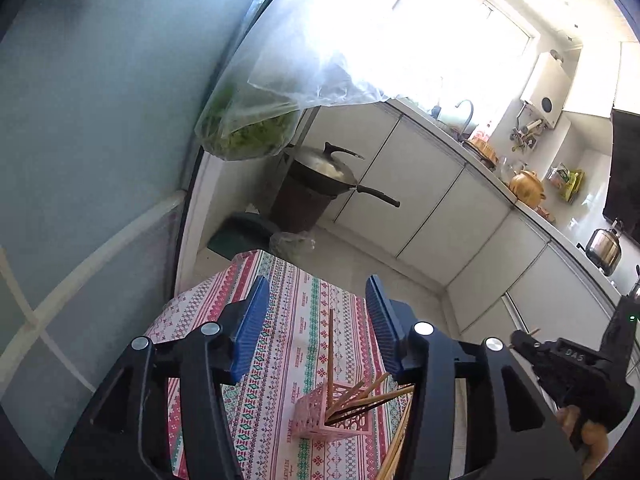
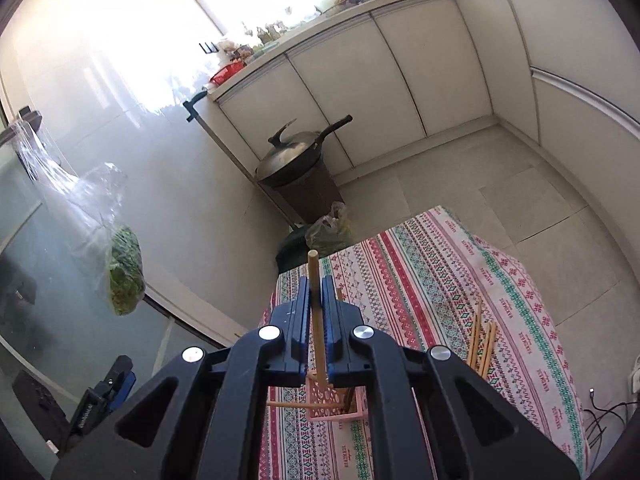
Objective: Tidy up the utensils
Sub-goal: 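Carry the wooden chopsticks in both tools over the pink basket, then lower the chopsticks into the pink basket and open both tools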
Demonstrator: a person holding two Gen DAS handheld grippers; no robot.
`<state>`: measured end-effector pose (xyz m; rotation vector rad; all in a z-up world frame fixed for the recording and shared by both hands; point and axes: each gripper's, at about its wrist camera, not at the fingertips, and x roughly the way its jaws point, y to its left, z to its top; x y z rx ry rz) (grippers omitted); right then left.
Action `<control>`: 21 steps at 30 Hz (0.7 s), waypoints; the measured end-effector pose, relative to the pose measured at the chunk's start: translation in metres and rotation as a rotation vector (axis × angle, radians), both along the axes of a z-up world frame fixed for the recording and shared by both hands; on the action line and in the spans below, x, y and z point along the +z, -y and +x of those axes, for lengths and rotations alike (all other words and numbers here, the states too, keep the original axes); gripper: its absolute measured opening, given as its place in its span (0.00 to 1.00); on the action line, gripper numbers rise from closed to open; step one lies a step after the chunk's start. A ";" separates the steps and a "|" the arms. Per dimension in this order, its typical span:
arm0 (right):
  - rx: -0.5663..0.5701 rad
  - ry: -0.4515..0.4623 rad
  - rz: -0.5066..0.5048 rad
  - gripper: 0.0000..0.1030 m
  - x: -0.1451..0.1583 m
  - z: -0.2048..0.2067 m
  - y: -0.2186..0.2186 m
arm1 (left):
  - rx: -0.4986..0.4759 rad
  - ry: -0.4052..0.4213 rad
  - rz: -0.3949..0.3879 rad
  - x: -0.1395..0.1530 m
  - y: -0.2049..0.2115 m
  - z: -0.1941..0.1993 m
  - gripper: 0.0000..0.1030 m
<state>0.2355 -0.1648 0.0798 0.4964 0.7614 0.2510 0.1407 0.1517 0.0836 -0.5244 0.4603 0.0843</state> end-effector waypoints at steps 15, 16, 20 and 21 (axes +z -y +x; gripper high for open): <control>-0.017 0.095 -0.209 0.25 -0.001 -0.050 -0.003 | -0.106 -0.009 0.212 0.008 0.075 -0.012 0.47; -0.021 0.110 -0.240 0.26 -0.002 -0.056 -0.004 | -0.115 -0.011 0.223 0.008 0.080 -0.013 0.48; -0.035 0.165 -0.341 0.34 -0.002 -0.080 -0.009 | -0.132 -0.018 0.269 0.006 0.098 -0.024 0.55; -0.039 0.175 -0.358 0.35 -0.002 -0.085 -0.010 | -0.133 -0.012 0.279 0.006 0.102 -0.029 0.58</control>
